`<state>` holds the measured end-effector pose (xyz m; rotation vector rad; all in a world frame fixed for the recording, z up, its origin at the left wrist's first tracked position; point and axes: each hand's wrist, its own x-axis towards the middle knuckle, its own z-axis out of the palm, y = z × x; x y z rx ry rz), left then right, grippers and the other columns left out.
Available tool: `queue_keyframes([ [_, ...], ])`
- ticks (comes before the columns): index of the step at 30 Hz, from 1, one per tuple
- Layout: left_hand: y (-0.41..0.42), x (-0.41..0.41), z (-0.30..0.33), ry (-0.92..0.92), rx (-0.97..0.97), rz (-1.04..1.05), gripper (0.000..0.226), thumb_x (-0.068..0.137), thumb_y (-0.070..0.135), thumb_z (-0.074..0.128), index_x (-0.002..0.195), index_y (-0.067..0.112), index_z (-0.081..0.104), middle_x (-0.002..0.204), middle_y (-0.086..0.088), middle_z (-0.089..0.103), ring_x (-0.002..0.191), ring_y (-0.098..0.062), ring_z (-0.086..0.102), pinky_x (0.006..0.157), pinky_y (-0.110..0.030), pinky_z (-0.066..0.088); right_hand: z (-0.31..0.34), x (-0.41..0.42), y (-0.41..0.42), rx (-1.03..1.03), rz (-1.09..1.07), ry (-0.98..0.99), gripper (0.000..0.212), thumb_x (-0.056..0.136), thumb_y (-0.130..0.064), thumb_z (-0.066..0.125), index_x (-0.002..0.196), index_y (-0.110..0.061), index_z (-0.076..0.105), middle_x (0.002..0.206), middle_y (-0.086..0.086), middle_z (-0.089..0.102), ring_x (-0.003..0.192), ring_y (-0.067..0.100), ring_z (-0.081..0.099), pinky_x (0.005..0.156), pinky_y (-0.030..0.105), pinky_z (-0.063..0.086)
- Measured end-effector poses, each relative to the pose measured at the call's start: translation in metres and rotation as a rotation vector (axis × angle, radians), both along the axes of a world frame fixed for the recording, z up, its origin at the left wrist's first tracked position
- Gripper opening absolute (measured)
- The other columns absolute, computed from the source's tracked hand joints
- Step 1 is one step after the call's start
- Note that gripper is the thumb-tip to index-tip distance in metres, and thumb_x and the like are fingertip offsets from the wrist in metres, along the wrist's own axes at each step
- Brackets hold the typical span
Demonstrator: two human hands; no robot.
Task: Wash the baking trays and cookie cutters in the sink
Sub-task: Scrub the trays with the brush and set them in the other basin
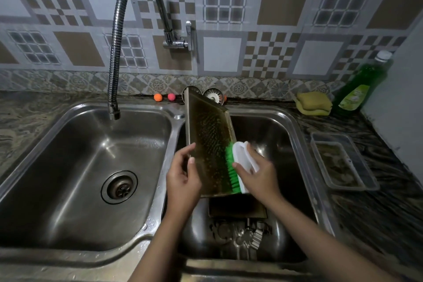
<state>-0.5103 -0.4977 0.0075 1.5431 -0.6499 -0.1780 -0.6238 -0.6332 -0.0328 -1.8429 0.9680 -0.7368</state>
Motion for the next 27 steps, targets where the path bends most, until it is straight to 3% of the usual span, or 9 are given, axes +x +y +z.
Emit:
queue_keyframes([
  [2,0.000,-0.002,0.000,-0.015,0.004,-0.030,0.028,0.093,0.009,0.046,0.112,0.026,0.059,0.099,0.019,0.065,0.081,0.002,0.060,0.072,-0.012,0.044,0.003,0.007,-0.016,-0.016,-0.030,-0.017,0.067,0.078,-0.019,0.077,0.138,-0.014,0.047,0.131,-0.006,0.051,0.116,0.005,0.049,0.082,-0.002,0.038],
  [4,0.000,-0.015,0.002,-0.039,0.000,-0.125,0.028,0.093,0.009,0.046,0.112,0.026,0.058,0.083,0.014,0.063,0.058,-0.002,0.051,0.055,-0.018,0.042,0.015,0.020,-0.045,0.002,-0.099,-0.053,0.067,0.079,-0.020,0.076,0.139,-0.012,0.046,0.137,0.001,0.052,0.122,0.010,0.050,0.091,0.010,0.040],
  [7,0.001,-0.029,0.004,-0.015,-0.012,-0.176,0.028,0.094,0.009,0.046,0.112,0.026,0.058,0.080,0.001,0.061,0.048,-0.017,0.043,0.045,-0.031,0.039,0.033,0.031,-0.074,-0.006,-0.135,-0.051,0.069,0.082,-0.024,0.074,0.142,-0.013,0.042,0.142,0.005,0.049,0.124,0.011,0.047,0.093,0.020,0.040],
  [9,-0.001,-0.023,0.001,-0.007,-0.024,-0.123,0.030,0.095,0.005,0.046,0.110,0.027,0.059,0.087,0.016,0.065,0.057,-0.007,0.053,0.052,-0.019,0.043,0.032,0.030,-0.063,-0.010,-0.099,-0.016,0.069,0.082,-0.024,0.074,0.142,-0.015,0.042,0.140,0.004,0.051,0.116,0.007,0.048,0.088,0.017,0.040],
  [11,-0.002,-0.011,0.000,-0.026,-0.023,-0.045,0.030,0.094,0.006,0.046,0.110,0.027,0.059,0.097,0.028,0.064,0.079,0.003,0.061,0.068,-0.008,0.044,0.016,0.021,-0.032,-0.010,-0.048,-0.010,0.069,0.080,-0.022,0.075,0.141,-0.015,0.044,0.136,0.003,0.054,0.116,0.010,0.051,0.086,0.013,0.041],
  [15,-0.004,0.001,-0.003,-0.037,-0.011,0.021,0.027,0.094,-0.001,0.045,0.112,0.013,0.060,0.092,0.032,0.064,0.068,0.010,0.056,0.062,-0.003,0.041,0.008,0.018,0.011,0.029,-0.022,-0.074,0.068,0.079,-0.018,0.076,0.139,-0.012,0.046,0.134,0.003,0.055,0.118,0.009,0.052,0.084,-0.001,0.039],
  [20,-0.008,-0.007,-0.008,0.038,-0.058,0.052,0.025,0.091,0.008,0.046,0.109,0.017,0.059,0.105,0.010,0.065,0.096,0.001,0.062,0.081,-0.012,0.046,0.040,0.038,0.041,-0.032,0.148,-0.217,0.067,0.078,-0.020,0.077,0.138,-0.014,0.049,0.136,-0.011,0.051,0.122,-0.008,0.047,0.100,0.009,0.037],
  [23,-0.002,-0.005,-0.006,0.060,-0.093,0.088,0.025,0.094,-0.002,0.045,0.110,0.011,0.059,0.107,0.001,0.065,0.098,0.000,0.061,0.083,-0.010,0.045,0.037,0.034,0.020,-0.073,0.145,-0.161,0.067,0.078,-0.023,0.078,0.138,-0.017,0.048,0.135,-0.005,0.054,0.122,0.003,0.052,0.101,0.018,0.043],
  [27,-0.001,-0.009,-0.006,0.019,-0.120,0.140,0.025,0.092,0.005,0.045,0.111,0.010,0.060,0.107,0.001,0.065,0.097,0.000,0.061,0.082,-0.010,0.044,0.035,0.026,0.012,-0.027,-0.026,-0.112,0.067,0.078,-0.018,0.077,0.138,-0.011,0.048,0.133,-0.005,0.053,0.121,0.009,0.053,0.093,0.005,0.040],
])
